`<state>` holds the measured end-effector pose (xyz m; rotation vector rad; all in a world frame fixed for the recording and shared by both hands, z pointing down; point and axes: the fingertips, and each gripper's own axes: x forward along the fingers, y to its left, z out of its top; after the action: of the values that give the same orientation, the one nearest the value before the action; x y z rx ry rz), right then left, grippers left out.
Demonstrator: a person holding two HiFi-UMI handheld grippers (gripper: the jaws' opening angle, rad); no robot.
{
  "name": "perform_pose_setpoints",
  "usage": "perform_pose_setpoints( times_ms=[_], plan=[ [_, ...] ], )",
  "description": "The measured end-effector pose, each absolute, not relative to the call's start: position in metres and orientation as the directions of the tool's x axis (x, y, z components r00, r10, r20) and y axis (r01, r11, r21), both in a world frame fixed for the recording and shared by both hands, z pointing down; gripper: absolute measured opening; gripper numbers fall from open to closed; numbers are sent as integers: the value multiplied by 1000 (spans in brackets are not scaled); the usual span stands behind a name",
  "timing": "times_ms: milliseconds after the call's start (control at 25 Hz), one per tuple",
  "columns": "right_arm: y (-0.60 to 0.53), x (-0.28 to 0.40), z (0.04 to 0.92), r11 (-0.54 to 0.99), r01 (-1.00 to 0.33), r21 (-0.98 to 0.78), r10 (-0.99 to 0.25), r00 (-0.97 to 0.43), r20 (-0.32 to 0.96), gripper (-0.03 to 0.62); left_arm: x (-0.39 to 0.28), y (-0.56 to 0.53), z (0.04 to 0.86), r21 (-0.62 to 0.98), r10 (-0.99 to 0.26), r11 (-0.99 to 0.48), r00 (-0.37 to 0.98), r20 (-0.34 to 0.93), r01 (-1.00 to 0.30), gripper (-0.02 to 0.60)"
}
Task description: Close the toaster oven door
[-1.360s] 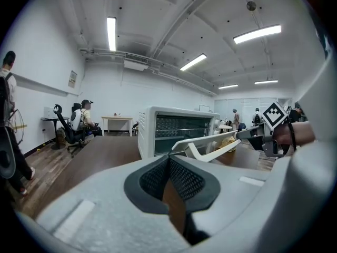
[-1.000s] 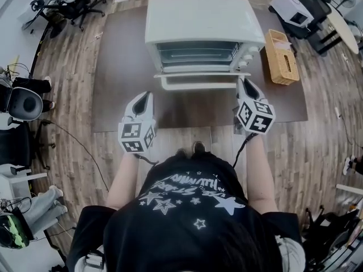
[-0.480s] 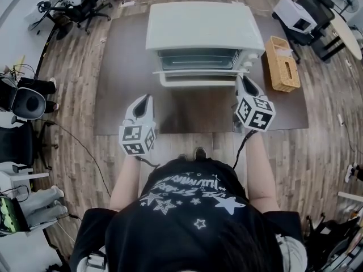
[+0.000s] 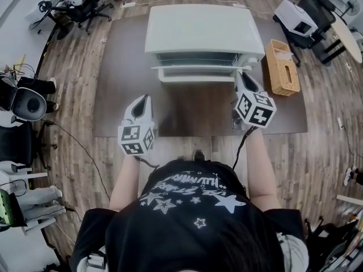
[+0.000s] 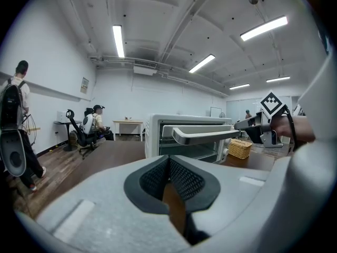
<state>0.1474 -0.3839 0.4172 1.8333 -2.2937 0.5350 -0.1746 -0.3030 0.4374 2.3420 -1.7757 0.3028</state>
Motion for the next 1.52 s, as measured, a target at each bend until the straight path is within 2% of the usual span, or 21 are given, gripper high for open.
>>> perform_pose_setpoints(
  times_ms=[1200,1480,1520],
  plan=[
    [-436,149,399,185,-962,-202,-923,-240,301,81,-180,-335,445,58,-934,-225,232,271,-973,9],
    [-435,146,395,213,-968,-135,-936,-242,257,86,-183,-335,444,58,-929,-244,250,273,-968,9],
    [-434,145,394,216,-968,-127,-936,-243,257,108,-183,-334,444,57,-927,-250,255,273,-967,9]
  ],
)
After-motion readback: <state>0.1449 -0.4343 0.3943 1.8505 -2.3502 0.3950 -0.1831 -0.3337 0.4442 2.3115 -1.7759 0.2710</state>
